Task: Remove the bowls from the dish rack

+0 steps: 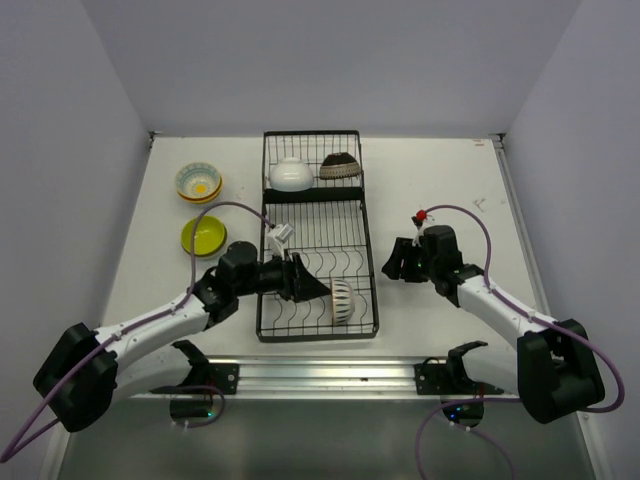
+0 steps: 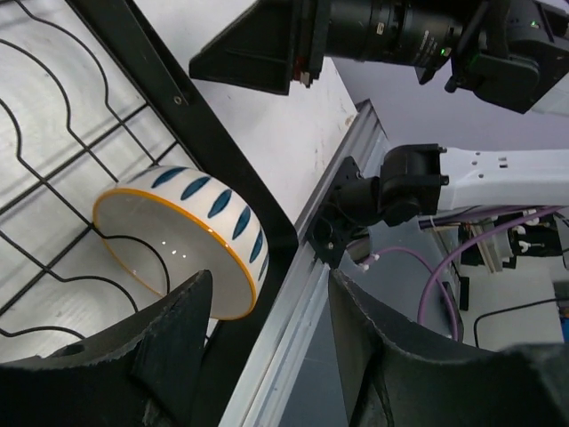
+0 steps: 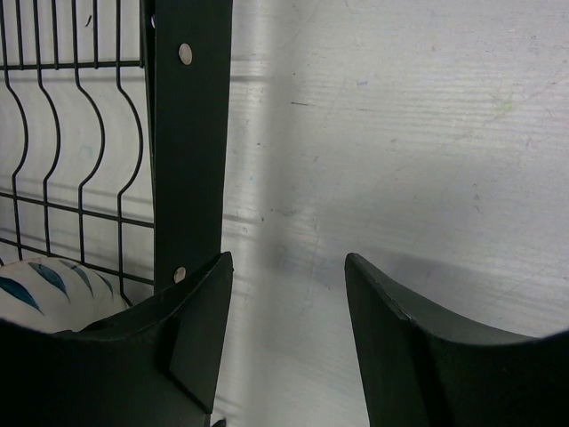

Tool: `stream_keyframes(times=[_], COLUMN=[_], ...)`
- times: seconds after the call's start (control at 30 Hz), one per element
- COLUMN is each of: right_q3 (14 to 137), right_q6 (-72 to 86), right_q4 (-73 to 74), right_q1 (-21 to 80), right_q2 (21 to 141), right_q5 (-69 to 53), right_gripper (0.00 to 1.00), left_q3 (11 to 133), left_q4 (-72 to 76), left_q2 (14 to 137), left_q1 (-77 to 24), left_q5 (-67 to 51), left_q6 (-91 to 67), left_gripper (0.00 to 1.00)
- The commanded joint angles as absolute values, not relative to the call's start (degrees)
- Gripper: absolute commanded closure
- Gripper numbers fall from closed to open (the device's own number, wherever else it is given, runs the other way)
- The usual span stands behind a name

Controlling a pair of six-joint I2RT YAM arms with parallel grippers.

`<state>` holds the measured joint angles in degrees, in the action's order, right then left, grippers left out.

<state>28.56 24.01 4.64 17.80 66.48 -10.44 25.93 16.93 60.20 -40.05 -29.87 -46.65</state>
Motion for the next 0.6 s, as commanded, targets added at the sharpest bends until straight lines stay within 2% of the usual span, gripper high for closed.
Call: stream_keyframes(times=[0.0,0.2,0.57], right_q3=[28.5,28.4,28.2], right_q6=[24.3,24.4,24.3], right_q4=[2.8,2.6,2.3], right_q1=[18.2,18.1,18.2], right_q2=[66.9,67.1,67.2], right_q5=[-10.3,-10.2,-10.5], right_gripper=[0.42,0.42,0.42], left_q3=[24.9,24.6,24.3], left_q4=[23.9,22.8,31.4], left_q2=[61.7,64.9,74.3], left_q1=[-42.3,-45.7,-52.5], left_q5=[-29.4,-27.9,-23.6], left_q6=[-49.4,-49.6,-53.5], left_gripper=[0.41,0.41,0.41])
